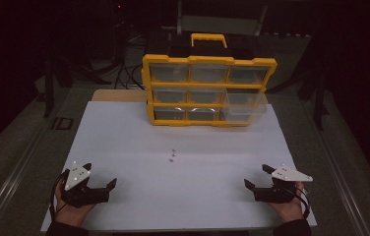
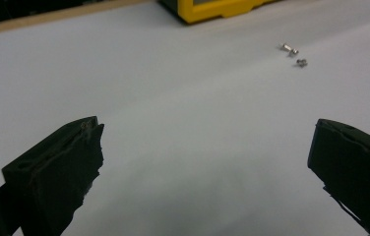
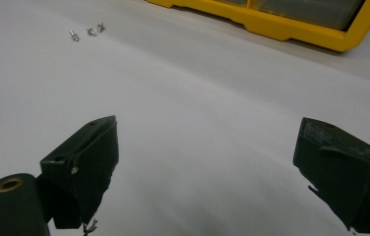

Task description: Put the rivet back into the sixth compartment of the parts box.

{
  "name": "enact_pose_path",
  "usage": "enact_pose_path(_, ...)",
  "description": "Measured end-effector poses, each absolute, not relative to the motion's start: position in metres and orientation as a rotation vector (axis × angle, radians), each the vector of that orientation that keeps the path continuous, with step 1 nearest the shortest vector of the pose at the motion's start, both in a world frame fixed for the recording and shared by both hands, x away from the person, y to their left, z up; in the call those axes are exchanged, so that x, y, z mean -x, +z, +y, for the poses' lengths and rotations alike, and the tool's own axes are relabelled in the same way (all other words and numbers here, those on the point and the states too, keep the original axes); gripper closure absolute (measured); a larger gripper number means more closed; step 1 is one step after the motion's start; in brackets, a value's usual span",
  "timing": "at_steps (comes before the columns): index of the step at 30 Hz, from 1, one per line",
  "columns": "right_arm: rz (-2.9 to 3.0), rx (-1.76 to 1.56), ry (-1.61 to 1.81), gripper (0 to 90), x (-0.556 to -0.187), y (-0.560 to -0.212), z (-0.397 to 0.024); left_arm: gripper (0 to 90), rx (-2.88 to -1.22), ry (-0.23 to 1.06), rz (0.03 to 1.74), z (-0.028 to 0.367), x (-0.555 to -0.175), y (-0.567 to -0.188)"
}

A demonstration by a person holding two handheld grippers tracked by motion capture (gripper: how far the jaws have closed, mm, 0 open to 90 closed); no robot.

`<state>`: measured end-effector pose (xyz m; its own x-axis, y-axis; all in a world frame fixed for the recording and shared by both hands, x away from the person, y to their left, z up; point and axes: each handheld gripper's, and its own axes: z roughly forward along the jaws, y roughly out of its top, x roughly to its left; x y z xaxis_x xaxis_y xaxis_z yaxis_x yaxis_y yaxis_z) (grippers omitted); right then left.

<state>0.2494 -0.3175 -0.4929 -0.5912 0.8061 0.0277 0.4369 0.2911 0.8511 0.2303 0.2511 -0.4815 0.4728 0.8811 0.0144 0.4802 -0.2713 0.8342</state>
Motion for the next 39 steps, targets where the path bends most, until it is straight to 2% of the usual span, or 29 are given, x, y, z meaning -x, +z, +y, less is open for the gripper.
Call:
enact_pose_path(24, 2.227, -1.091, 1.194, 10.1, -0.266, -0.486, -0.300, 0.9, -1.933, 0.593, 1.118, 0.247, -0.231, -0.483)
enact_pose_path(39, 2.297, -0.981, 1.205, 10.1, -0.295, -0.453, -0.269, 0.9, -1.929, 0.590, 1.099, 0.245, -0.230, -0.481)
